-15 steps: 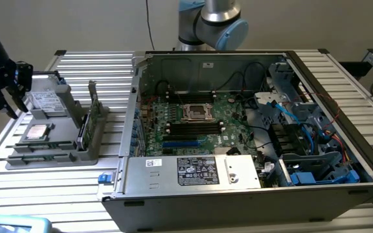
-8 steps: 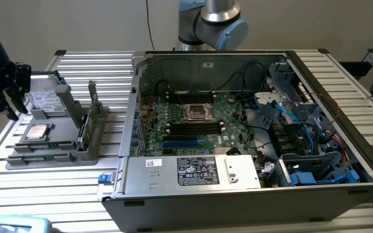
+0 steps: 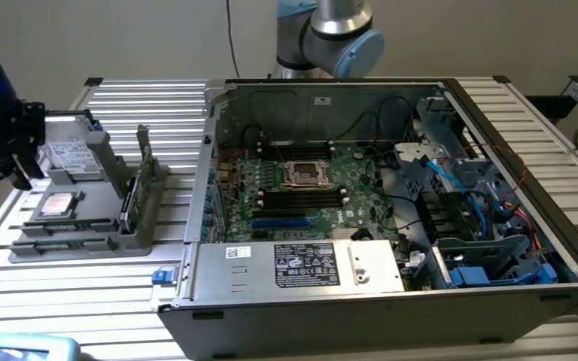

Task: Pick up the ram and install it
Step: 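Pick up the ram and move it above insertion slot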

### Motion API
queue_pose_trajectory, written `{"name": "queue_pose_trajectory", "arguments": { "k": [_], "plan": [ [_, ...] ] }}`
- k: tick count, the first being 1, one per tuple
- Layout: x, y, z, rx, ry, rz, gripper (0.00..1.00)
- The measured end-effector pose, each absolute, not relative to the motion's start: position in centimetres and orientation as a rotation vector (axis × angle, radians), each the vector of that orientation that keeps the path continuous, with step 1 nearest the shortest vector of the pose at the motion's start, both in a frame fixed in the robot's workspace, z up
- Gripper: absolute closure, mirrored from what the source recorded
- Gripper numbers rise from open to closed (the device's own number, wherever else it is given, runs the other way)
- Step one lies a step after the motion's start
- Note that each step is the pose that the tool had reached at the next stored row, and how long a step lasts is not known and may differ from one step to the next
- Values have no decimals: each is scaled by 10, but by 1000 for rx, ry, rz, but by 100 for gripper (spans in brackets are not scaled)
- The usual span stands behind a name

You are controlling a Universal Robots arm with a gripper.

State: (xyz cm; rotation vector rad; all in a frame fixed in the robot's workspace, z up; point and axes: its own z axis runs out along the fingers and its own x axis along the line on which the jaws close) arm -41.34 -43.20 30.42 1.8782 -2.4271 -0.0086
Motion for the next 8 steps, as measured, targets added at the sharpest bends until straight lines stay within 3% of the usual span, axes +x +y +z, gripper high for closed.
{"name": "queue_pose_trajectory", "arguments": {
  "k": [8],
  "plan": [
    [-413,-432,300,2048,-2281,7,69]
  ]
}}
